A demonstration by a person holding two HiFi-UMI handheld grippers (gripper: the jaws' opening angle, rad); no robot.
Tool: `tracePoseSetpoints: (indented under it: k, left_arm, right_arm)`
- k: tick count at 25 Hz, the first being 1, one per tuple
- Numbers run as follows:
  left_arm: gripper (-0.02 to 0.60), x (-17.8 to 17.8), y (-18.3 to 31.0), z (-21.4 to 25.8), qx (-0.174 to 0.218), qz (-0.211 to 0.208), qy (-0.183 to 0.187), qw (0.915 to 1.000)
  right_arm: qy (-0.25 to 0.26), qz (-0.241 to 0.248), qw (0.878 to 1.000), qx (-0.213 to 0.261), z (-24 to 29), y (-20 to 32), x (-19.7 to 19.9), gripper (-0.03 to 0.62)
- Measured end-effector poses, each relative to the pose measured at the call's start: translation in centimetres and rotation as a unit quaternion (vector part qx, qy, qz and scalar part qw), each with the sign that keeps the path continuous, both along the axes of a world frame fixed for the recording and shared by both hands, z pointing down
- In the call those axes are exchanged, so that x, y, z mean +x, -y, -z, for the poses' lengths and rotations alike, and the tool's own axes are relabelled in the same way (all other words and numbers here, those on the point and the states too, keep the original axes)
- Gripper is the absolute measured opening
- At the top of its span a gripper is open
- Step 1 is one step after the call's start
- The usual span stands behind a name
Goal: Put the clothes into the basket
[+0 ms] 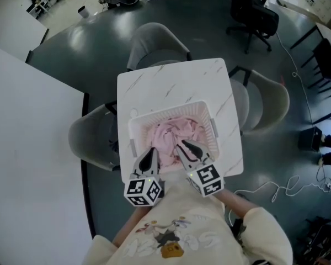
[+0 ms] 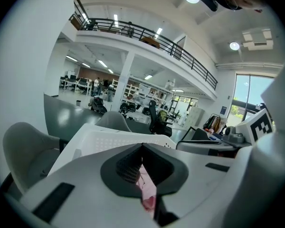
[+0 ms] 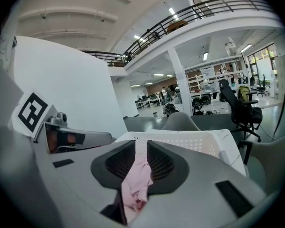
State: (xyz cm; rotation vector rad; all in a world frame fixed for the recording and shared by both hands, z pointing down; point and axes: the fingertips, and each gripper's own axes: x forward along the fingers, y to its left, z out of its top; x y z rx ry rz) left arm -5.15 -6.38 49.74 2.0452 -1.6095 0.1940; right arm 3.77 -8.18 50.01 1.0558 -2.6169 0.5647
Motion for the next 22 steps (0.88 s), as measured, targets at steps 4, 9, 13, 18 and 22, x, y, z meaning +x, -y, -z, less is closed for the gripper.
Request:
tracePoseSetpoints:
  k: [4,9,13,18,22]
  left_arm:
    - [0.009,0.3,-0.2,1.6,0.016,-0.008,-0.004,0.9998]
    - [0.009,0.6,-0.4,4.0,0.041,-0.016,-0.009,0.9990]
    - [0.009,1.0,-0.8,5.2,0.057,-0.022,-0.008,0.9981]
    - [0.009,1.1,-0.9,7.1,0.077,-0.028,-0.007,0.9966]
    - [0.009,1.2,-1.1,8.4,0.093,-0.031,-0.003,0.9952]
  right_arm:
    - [0.014,-0.004,1.000,0.020,2.0,-0.1,0.1,0.080]
    - [0.039,-0.005,0.998,0.042,5.1,-0.3,-0.1,0.080]
    - [0.055,-0.011,0.997,0.059,6.7,-0.4,0.0,0.080]
    - [0.067,-0.014,0.995,0.072,8.3,-0.4,0.0,0.080]
    - [0.065,-0.002,0.995,0.076,9.1,-0.9,-0.5,0.080]
